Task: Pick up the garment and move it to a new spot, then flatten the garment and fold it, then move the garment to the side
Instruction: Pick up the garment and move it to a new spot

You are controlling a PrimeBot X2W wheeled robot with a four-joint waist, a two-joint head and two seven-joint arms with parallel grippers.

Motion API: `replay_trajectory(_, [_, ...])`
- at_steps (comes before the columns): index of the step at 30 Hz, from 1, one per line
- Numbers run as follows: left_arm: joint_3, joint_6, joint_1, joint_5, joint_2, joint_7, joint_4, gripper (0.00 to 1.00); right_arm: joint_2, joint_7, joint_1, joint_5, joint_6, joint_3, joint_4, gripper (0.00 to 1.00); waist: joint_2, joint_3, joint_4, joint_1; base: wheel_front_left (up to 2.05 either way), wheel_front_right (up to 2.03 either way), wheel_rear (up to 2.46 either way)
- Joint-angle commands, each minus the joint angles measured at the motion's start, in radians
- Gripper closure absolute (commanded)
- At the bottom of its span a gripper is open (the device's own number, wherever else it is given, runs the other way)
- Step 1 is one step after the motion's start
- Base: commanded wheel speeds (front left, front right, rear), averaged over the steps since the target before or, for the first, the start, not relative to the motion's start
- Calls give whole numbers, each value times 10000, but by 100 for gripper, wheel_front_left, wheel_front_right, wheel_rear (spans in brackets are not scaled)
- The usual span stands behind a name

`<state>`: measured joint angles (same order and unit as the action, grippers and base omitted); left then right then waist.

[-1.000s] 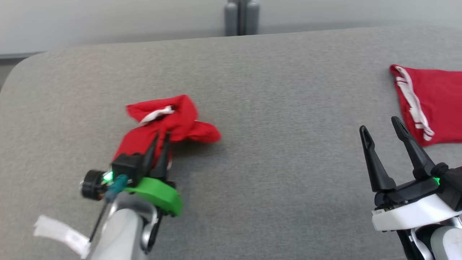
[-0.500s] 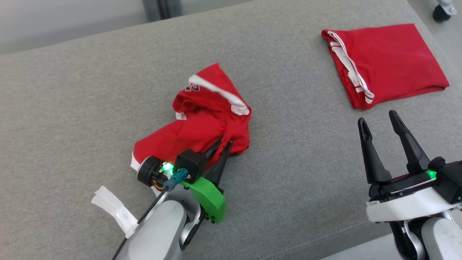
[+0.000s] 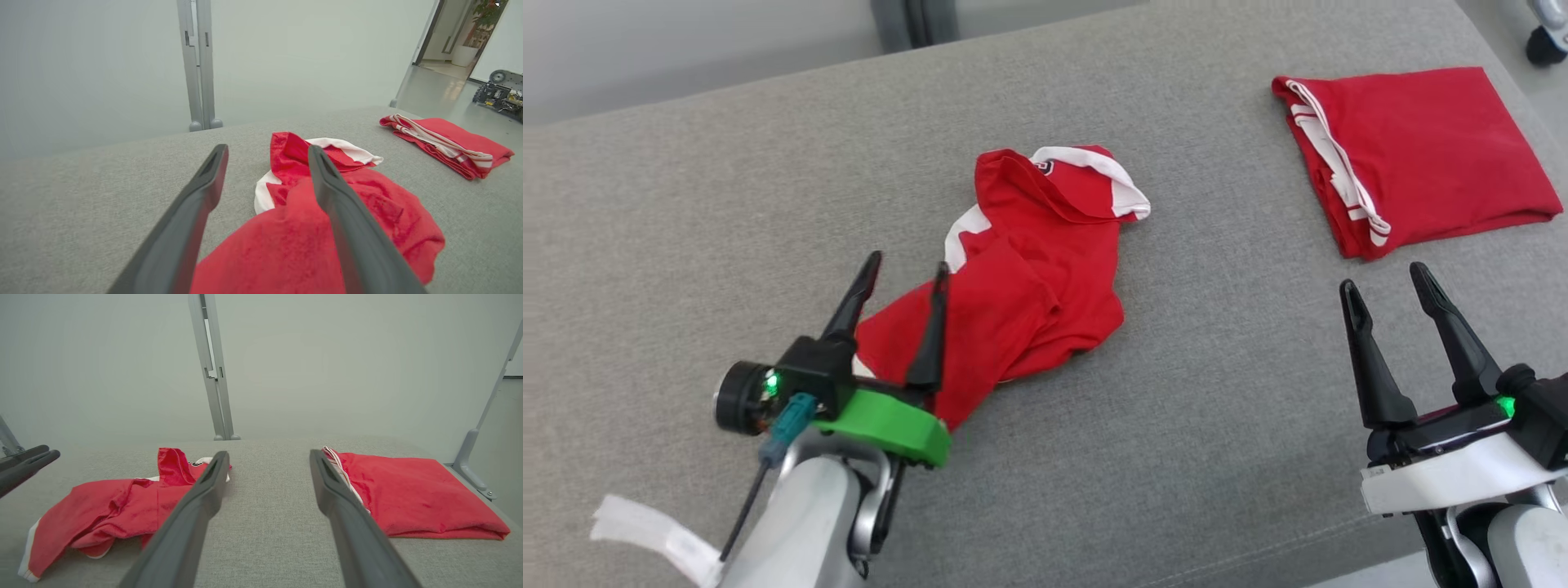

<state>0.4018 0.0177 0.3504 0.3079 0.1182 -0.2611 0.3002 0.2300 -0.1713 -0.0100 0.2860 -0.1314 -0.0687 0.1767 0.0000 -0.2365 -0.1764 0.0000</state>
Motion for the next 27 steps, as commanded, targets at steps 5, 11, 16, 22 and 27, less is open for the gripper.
replay_trajectory(5, [-1146,666,-1125,115,603,-37,-853,0,18,306,423,-160,16,112,220,0,0,1094,1181,0,0,0,0])
replay_trajectory(11, [-1859,874,-2256,177,1053,-39,-1391,0,-42,568,757,-193,16,79,272,0,0,1527,1507,0,0,0,0])
replay_trajectory(16, [-1881,987,-2995,82,1178,-36,-1786,0,-90,765,999,-167,16,22,259,0,0,1720,1456,0,0,0,0])
replay_trajectory(22, [-1854,1089,-3687,202,1236,68,-1921,0,-222,890,1366,-165,16,120,186,0,0,2083,1374,0,0,0,0])
replay_trajectory(27, [-1836,1156,-3934,283,1280,119,-1965,0,-349,961,1540,-256,16,178,297,0,0,2228,1404,0,0,0,0])
